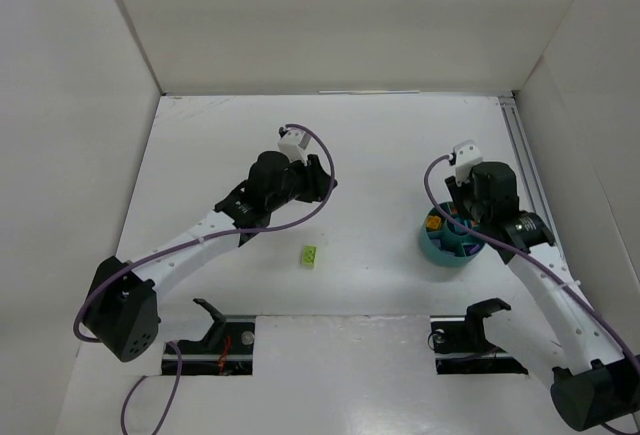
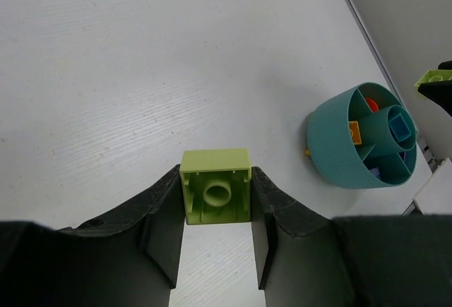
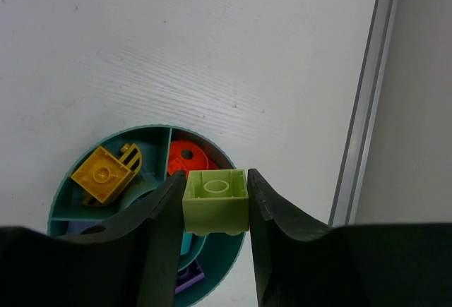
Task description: Sort the legos into containers by color
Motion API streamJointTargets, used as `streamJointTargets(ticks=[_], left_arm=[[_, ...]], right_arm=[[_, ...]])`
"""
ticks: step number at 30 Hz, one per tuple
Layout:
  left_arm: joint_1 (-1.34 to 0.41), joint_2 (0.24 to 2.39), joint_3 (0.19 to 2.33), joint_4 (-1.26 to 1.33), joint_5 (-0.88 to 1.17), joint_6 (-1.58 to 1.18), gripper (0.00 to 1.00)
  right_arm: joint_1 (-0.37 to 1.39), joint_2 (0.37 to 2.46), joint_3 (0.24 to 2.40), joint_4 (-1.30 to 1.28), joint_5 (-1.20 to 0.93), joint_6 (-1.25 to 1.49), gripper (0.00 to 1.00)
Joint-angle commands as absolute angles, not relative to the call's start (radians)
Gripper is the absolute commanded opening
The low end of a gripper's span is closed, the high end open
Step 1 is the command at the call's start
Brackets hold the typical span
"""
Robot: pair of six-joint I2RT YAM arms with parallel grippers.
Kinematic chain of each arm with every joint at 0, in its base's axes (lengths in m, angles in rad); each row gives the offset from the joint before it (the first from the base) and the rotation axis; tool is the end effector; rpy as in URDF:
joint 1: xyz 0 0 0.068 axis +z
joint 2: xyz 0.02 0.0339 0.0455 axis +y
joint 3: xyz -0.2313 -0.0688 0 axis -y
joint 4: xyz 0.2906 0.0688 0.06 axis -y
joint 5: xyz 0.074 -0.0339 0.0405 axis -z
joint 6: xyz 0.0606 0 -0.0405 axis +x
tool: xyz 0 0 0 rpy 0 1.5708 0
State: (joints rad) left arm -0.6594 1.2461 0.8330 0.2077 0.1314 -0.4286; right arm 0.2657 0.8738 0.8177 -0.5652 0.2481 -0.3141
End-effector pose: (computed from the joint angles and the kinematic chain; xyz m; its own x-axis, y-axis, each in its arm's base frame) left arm 0.2858 -0.2316 0.2437 -0.4412 -0.1793 -0.8793 0.5776 0.6931 -0.4312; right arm 0.2673 0.0573 0.2572 -0.5151 -0.4506 -0.7292 -0.2324 0.8922 -0.3872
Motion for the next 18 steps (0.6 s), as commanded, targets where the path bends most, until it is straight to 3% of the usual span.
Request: streamJointTargets(ticks=[1, 18], left_arm=[[-0.663, 1.21, 0.874, 0.25, 0.162, -0.399, 0.0], [-0.663, 1.249, 0.904, 0.242, 0.183, -0.399, 0.0]], right_arm=[[0.252, 0.844, 0.813, -0.568, 0.222, -0.322, 0.17], [0.252, 0.833, 0.813, -0.568, 0.222, -0.322, 0.17]])
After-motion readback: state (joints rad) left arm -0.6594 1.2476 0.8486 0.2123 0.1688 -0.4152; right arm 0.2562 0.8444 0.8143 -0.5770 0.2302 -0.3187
